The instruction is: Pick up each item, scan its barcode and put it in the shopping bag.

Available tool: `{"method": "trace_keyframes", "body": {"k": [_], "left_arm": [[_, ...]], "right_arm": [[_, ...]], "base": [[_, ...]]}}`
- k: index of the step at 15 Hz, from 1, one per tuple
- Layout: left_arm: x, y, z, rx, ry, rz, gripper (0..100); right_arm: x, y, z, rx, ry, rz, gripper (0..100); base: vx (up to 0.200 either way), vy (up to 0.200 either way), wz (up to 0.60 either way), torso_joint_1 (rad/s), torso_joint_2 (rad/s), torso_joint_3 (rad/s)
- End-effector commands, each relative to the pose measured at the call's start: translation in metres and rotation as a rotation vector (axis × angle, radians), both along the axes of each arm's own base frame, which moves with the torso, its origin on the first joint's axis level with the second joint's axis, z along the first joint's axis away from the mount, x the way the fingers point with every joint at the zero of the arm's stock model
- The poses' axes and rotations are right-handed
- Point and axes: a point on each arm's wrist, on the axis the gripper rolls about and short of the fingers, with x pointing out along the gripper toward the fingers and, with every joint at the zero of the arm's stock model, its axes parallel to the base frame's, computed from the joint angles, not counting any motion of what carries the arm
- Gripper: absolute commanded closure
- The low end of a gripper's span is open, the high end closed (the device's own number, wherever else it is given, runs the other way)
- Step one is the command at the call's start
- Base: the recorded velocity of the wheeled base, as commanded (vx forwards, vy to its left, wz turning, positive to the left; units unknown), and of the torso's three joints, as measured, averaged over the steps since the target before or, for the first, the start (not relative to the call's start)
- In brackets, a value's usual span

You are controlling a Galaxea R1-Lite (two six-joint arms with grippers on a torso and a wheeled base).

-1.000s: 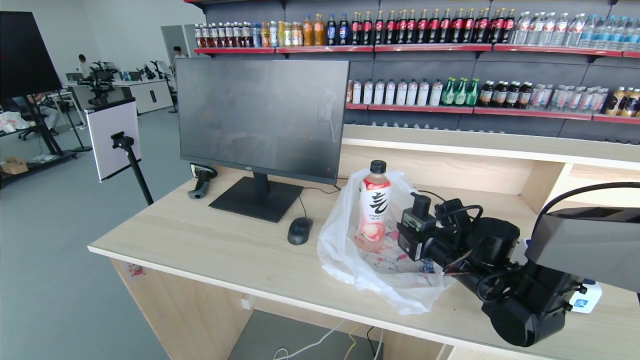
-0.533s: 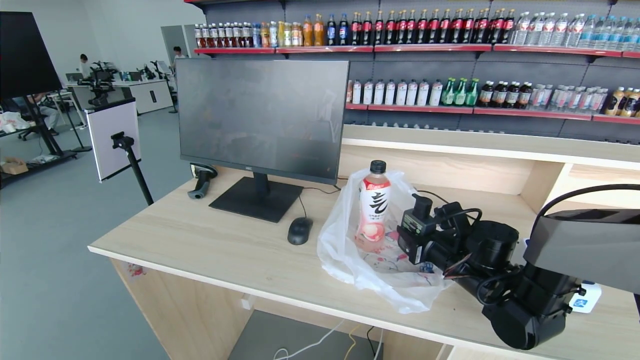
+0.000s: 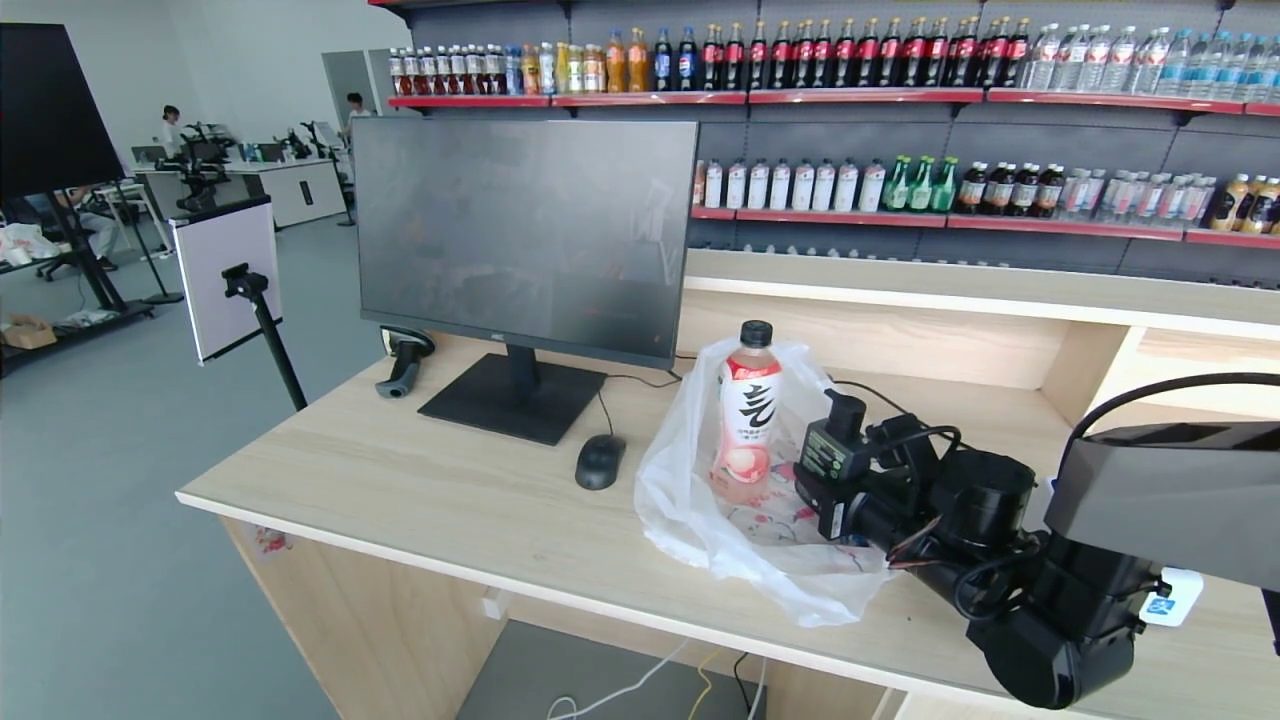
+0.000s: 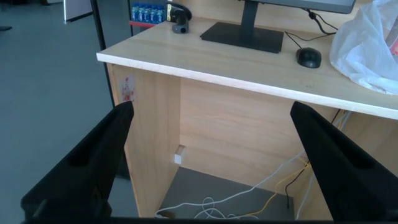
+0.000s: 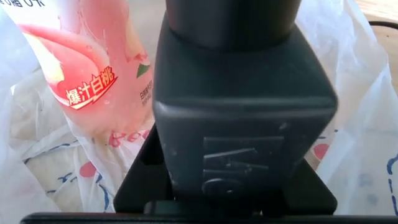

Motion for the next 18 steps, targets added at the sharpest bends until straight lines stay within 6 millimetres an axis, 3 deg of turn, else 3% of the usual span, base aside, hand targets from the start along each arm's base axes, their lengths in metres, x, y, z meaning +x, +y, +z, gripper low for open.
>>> {"method": "trace_keyframes", "body": {"k": [1, 8, 18], "left_arm": [[0.0, 0.0, 0.0, 0.001, -0.001, 0.0, 0], [0.0, 0.0, 0.0, 0.001, -0.004, 0.0, 0], [0.0, 0.0, 0.0, 0.003, -0.004, 0.0, 0]], "right_arm": [[-0.001, 0.002, 0.001, 0.001, -0.003, 0.006, 0], [-0.009, 0.0, 0.017, 0.01, -0.032, 0.007, 0], [-0.038, -0.006, 0.046, 0.021, -0.064, 0.02, 0]], "base": [[0.0, 0.0, 0.0, 0.0, 0.0, 0.0], [0.0, 0.0, 0.0, 0.0, 0.0, 0.0], [0.0, 0.0, 0.0, 0.0, 0.0, 0.0]]}}
